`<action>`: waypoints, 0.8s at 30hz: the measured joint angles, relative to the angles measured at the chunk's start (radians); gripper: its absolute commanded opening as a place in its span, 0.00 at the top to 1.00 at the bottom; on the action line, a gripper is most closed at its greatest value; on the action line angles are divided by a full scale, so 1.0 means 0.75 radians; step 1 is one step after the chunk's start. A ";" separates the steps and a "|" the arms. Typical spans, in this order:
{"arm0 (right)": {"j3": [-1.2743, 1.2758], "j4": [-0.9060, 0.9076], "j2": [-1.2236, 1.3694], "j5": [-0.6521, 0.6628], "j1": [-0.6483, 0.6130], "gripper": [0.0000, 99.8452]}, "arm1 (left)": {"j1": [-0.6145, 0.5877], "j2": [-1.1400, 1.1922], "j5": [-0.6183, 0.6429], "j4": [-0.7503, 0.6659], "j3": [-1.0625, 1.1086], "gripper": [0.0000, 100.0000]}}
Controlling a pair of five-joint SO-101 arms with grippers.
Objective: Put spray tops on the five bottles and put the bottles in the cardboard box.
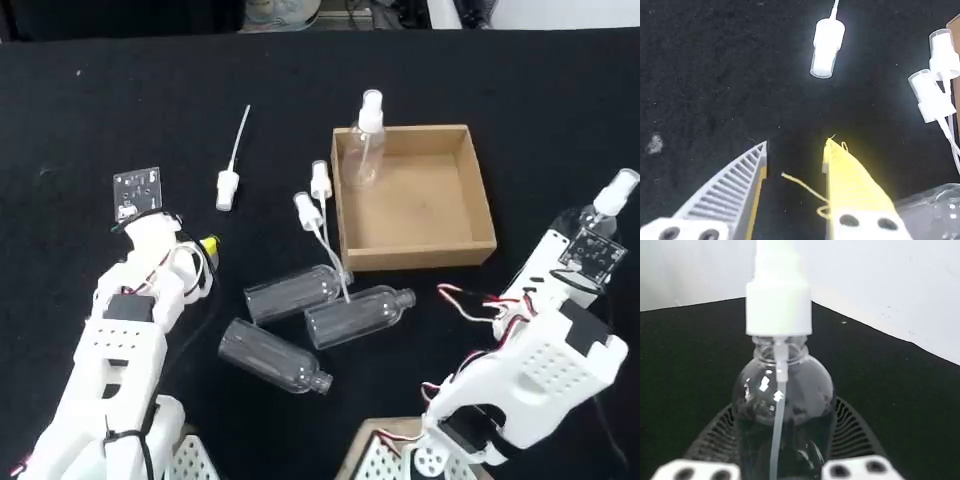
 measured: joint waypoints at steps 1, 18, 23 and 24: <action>0.000 0.000 0.000 0.000 0.000 0.86 | 0.000 0.000 0.000 0.000 0.000 0.82; 0.053 -0.002 -0.002 -0.002 0.000 0.82 | 0.000 0.000 0.000 0.000 0.000 0.82; 0.082 -0.004 -0.002 -0.002 -0.004 0.77 | 0.000 0.000 0.000 0.000 0.000 0.82; 0.088 -0.004 -0.004 -0.002 -0.012 0.75 | 0.000 0.000 0.000 0.000 0.000 0.82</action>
